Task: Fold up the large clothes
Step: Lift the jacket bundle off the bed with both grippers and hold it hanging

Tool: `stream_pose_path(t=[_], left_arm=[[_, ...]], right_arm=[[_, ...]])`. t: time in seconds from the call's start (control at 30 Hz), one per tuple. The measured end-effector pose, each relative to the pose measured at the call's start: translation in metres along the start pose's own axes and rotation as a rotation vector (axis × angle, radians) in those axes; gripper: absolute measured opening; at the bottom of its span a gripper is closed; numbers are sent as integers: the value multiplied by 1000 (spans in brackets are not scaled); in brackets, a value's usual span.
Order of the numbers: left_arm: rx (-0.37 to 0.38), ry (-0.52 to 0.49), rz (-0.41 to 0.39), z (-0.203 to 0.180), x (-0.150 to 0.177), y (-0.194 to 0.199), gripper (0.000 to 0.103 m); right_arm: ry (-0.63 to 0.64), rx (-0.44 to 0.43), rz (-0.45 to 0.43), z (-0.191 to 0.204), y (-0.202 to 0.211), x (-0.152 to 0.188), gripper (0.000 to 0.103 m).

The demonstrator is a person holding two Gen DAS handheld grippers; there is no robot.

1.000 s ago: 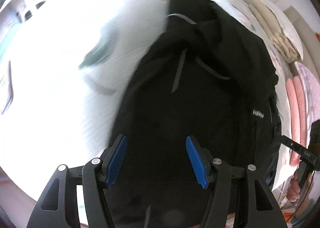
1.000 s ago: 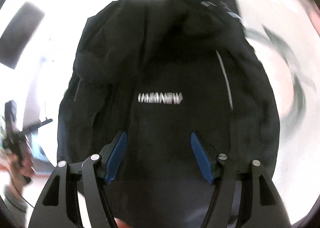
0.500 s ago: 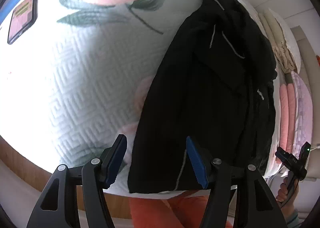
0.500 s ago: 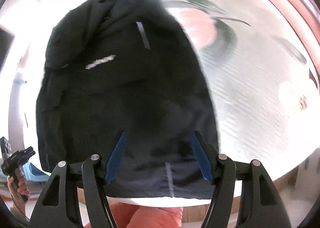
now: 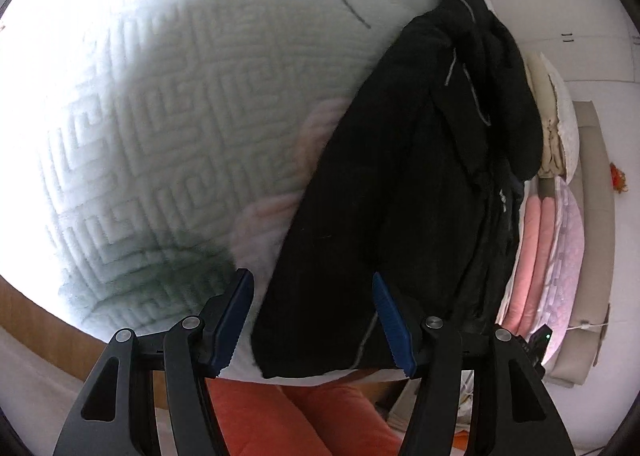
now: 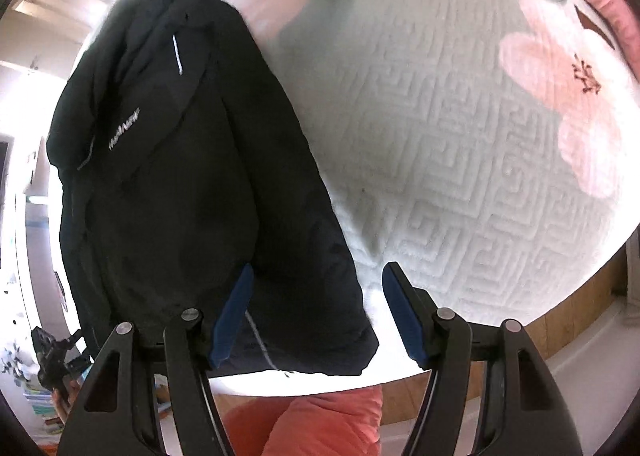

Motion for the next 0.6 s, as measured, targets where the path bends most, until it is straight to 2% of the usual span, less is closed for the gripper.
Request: stream_pose_path(t=[0.1,0.17,0.33,0.6], left_arm=[[28,-8,25,-1,5,-4,63],[26,-23,33,-4,4,-7,63],[24,-46,44,-7,5,-7,64],[54,-142,42,-13,13,-9,63]], right_arm=[[5,-7,30,-2,-9,7,70],[-16,-38,58,-2,-14,12,73],[12,-82,75,11,-14,14,73],[146,-61,97,25,-16,22,76]])
Point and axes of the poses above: each gripper's, at about its wrist camera, not at the fingertips, and y roughly against the way its jaws point, z to its left, x to its underside, the point moved 7 cm from there along -y, roughly the way its jaws point, and after that the axes turned 15 degrees about -z, right-handed, at the moved point
